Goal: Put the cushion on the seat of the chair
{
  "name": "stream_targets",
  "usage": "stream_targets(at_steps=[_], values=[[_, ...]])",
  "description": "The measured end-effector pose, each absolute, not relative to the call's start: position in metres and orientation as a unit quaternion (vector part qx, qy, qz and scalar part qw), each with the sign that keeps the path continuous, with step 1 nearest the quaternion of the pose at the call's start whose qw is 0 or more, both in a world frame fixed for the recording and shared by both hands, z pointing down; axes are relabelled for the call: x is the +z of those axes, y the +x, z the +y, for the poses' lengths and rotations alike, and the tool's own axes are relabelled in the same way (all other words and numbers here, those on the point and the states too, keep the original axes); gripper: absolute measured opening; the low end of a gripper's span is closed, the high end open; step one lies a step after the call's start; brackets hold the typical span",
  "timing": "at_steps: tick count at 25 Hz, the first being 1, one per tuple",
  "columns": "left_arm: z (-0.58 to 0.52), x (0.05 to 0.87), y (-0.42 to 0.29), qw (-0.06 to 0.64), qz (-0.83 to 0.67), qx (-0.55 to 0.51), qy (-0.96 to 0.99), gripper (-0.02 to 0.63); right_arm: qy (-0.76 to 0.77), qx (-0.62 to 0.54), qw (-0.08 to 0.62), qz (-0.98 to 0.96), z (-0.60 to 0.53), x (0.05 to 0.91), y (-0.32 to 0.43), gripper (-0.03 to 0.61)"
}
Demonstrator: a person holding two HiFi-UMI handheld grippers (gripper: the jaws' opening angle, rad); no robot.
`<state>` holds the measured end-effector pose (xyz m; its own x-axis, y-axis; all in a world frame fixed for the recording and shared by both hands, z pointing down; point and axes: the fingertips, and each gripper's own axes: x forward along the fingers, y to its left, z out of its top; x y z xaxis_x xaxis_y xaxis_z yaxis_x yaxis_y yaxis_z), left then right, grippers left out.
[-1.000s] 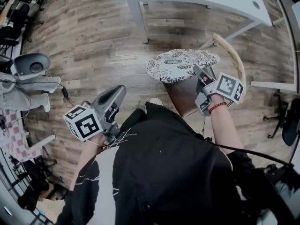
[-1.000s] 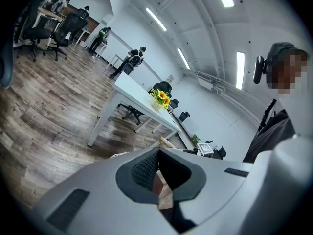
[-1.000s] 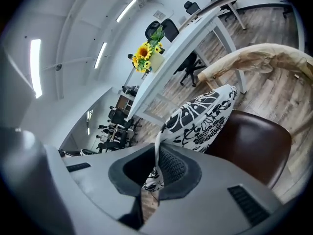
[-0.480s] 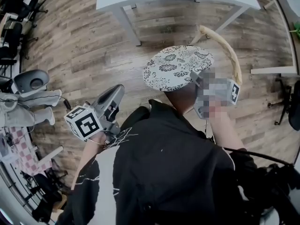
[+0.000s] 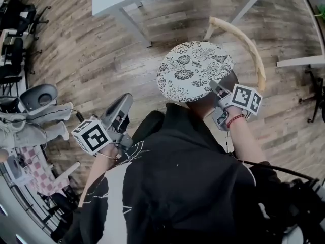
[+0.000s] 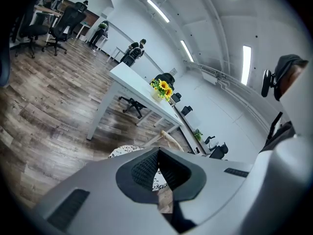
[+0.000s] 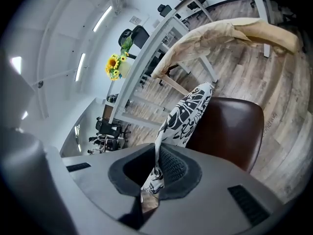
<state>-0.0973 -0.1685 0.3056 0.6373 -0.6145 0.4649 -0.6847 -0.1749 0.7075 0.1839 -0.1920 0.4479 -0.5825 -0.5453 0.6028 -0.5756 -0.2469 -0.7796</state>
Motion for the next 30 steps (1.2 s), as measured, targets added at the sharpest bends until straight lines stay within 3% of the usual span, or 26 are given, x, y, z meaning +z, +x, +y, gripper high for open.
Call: stream_targets(at_steps=[10,30], values=[[-0.158,0.325,-0.068,0.447,-0.379,0.140,0.798,0.011,0.485,0.649,0.004,-0.586,-0.172,0.476,0.203,0.029],[-0.165,0.374,-0.052,0.487,-0.364,0.140,0.782,0.011,0.513,0.663,0.039,-0.544,-0.133,0.527,0.222,0.030]])
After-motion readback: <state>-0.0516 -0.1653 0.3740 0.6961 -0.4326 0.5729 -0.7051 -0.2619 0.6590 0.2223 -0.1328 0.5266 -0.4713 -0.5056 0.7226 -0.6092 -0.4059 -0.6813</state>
